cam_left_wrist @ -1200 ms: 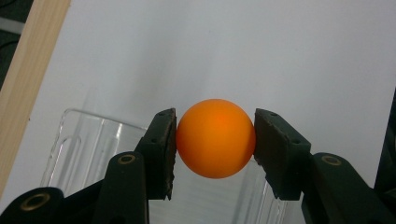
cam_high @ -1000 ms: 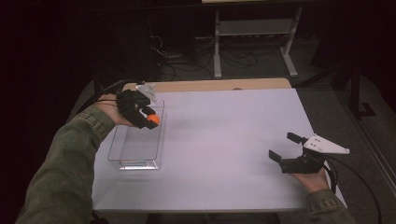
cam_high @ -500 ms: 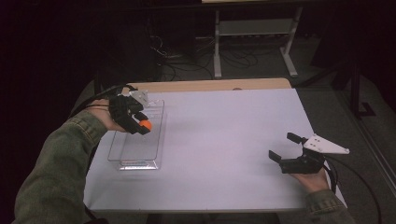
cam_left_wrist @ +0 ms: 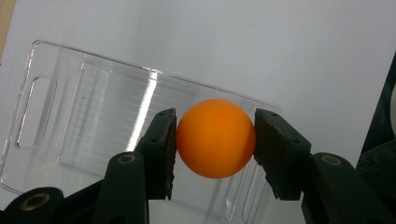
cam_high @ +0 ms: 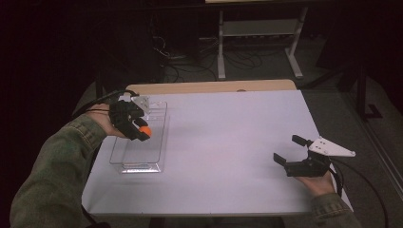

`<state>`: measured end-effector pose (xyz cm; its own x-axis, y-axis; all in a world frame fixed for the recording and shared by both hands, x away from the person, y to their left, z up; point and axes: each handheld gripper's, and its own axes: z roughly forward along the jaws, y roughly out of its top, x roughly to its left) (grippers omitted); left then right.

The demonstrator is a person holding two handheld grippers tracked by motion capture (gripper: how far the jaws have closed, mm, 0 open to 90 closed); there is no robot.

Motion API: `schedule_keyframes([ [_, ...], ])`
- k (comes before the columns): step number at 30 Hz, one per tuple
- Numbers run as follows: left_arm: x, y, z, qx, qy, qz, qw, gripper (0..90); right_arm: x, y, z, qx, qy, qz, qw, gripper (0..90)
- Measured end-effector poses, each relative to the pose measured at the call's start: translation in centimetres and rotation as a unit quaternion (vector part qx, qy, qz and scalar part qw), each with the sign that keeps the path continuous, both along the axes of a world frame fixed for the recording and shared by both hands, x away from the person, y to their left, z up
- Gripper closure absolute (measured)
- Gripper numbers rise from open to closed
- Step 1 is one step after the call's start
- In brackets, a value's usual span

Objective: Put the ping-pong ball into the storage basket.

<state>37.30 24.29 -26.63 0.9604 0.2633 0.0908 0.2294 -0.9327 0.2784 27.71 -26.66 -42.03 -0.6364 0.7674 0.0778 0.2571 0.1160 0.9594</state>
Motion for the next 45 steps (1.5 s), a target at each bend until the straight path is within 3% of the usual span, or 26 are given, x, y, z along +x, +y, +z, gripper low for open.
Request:
schedule_keyframes([
  [27,0.0,0.3,-2.7,-0.003,0.017,-0.001,0.9998,50.2,0.0,0.0,0.0,-0.003,0.001,0.000,1.0000,0.0],
  [45,0.3,0.2,-5.6,-0.014,0.034,0.003,0.9993,50.3,0.0,0.0,0.0,-0.003,0.001,-0.001,1.0000,0.0],
])
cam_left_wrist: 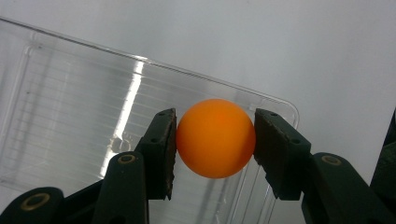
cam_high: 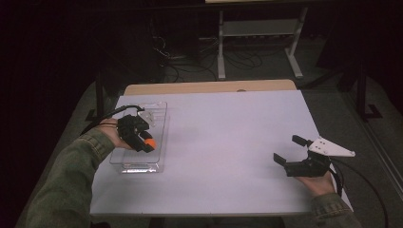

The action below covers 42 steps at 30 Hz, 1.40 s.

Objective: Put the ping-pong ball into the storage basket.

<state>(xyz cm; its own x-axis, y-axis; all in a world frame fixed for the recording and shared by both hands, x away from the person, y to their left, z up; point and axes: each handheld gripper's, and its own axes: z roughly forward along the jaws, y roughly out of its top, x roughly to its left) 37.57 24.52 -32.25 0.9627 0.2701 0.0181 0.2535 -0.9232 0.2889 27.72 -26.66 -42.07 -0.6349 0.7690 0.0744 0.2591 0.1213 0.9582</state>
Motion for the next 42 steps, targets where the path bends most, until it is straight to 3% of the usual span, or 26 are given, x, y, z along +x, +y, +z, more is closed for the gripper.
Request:
schedule_keyframes([
  [23,0.1,-0.2,-1.3,0.009,0.009,-0.002,0.9999,50.3,0.0,0.0,0.0,-0.001,0.000,0.000,1.0000,0.0],
  [42,0.2,0.4,-3.8,0.013,0.025,0.005,0.9996,50.3,0.0,0.1,-0.1,-0.003,0.004,0.001,1.0000,0.0],
])
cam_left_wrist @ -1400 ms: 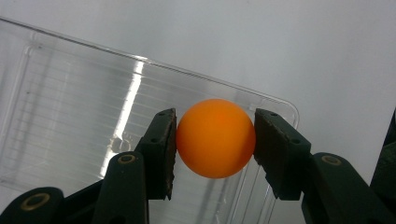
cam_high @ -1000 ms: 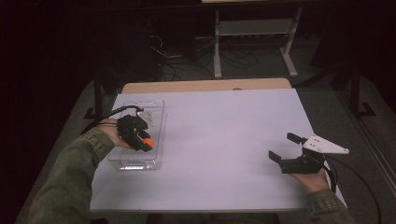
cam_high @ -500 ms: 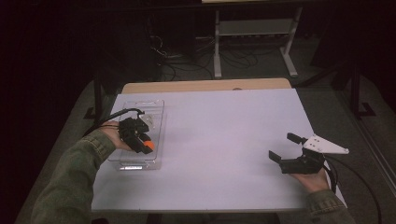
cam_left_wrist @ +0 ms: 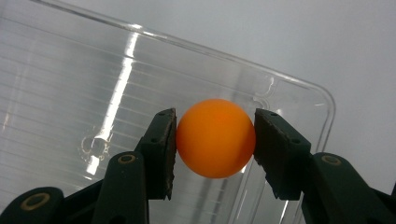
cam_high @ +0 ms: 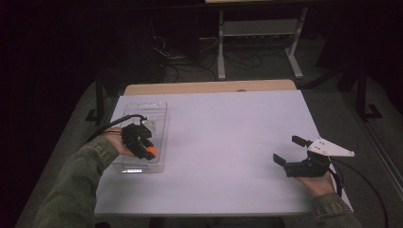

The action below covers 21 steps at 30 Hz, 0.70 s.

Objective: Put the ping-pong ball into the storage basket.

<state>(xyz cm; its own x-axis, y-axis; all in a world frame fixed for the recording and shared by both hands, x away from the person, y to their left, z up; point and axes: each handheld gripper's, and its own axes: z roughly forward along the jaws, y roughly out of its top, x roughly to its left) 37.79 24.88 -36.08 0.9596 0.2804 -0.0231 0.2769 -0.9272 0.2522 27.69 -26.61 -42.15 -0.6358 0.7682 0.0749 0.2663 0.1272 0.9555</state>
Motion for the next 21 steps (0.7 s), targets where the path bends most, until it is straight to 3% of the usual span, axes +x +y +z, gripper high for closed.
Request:
schedule_keyframes([
  [21,0.6,0.2,-1.9,-0.002,0.016,0.013,0.9998,50.1,-0.1,-0.1,0.0,0.001,0.000,-0.003,1.0000,0.0],
])
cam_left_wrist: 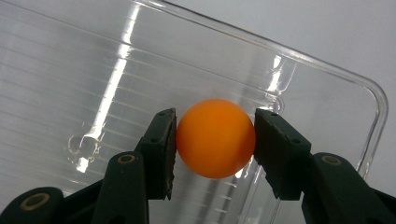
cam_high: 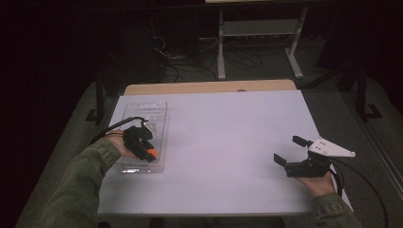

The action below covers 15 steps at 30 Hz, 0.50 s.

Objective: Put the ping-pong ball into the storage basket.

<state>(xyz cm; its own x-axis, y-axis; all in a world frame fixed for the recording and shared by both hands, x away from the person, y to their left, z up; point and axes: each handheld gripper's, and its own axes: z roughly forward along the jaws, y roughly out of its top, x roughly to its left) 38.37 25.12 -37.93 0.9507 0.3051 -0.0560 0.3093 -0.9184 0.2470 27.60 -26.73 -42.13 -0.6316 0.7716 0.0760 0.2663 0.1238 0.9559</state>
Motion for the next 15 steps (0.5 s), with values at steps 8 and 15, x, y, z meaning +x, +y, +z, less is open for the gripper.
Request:
schedule_keyframes([
  [8,-0.02,-0.18,-0.51,0.003,0.004,-0.001,1.0000,50.0,-0.01,-0.02,0.01,0.000,0.000,0.000,1.0000,0.0],
  [15,-0.07,-0.19,-0.32,0.001,0.001,0.000,1.0000,47.3,0.00,-0.02,0.01,0.000,0.000,0.000,1.0000,0.0],
])
